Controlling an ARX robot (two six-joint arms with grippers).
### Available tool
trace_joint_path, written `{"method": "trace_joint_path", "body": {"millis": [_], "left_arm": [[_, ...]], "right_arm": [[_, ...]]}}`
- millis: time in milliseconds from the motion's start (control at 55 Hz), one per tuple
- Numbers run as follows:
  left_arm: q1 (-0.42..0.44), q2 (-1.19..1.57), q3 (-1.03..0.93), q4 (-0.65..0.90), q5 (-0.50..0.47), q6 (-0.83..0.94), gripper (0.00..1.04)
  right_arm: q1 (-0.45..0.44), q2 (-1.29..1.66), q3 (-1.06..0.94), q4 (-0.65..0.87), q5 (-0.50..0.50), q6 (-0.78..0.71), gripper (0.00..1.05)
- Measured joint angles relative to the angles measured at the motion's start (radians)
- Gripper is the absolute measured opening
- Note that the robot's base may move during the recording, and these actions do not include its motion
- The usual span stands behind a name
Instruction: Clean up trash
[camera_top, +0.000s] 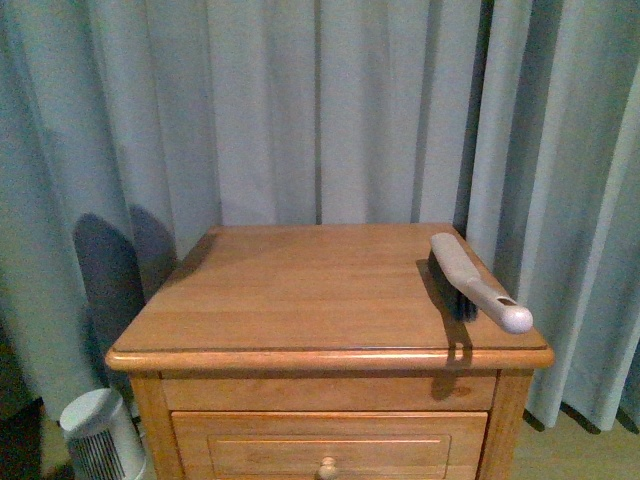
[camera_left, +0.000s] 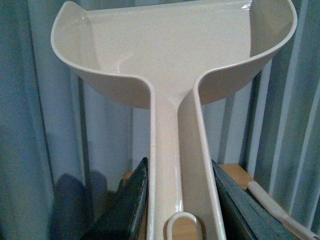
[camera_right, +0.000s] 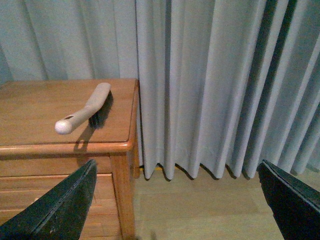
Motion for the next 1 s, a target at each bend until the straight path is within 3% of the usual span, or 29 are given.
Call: {"method": "trace_joint_path", "body": {"millis": [236, 382, 672, 727, 799, 999], "left_arm": [[0.252, -0.23, -0.15, -0.112, 0.211, -0.06, 0.29], [0.336, -0.276, -0.165, -0.14, 0.27, -0.097, 0.29], [0.327, -0.283, -0.169, -0.163, 0.27, -0.134, 0.29], [0.327, -0.283, -0.169, -0.163, 0.269, -0.136, 0.29], [0.327, -0.285, -0.169, -0.163, 0.266, -0.137, 0.29], [0.325, -0.285, -0.169, -0.163, 0.267, -0.138, 0.29]], "right_arm": [[0.0, 0.0, 0.0, 0.0, 0.0, 0.0, 0.97], [0.0, 0.0, 0.0, 0.0, 0.0, 0.0, 0.97], [0.011, 0.006, 0.001, -0.006, 0.024, 0.005, 0.97], [0.083, 0.064, 0.015, -0.027, 0.234, 0.049, 0.97], [0.163, 0.192, 0.043, 0.013, 0.359, 0.091, 0.97], [0.276, 0.615, 0.273, 0.093, 0.261, 0.17, 0.97]]}}
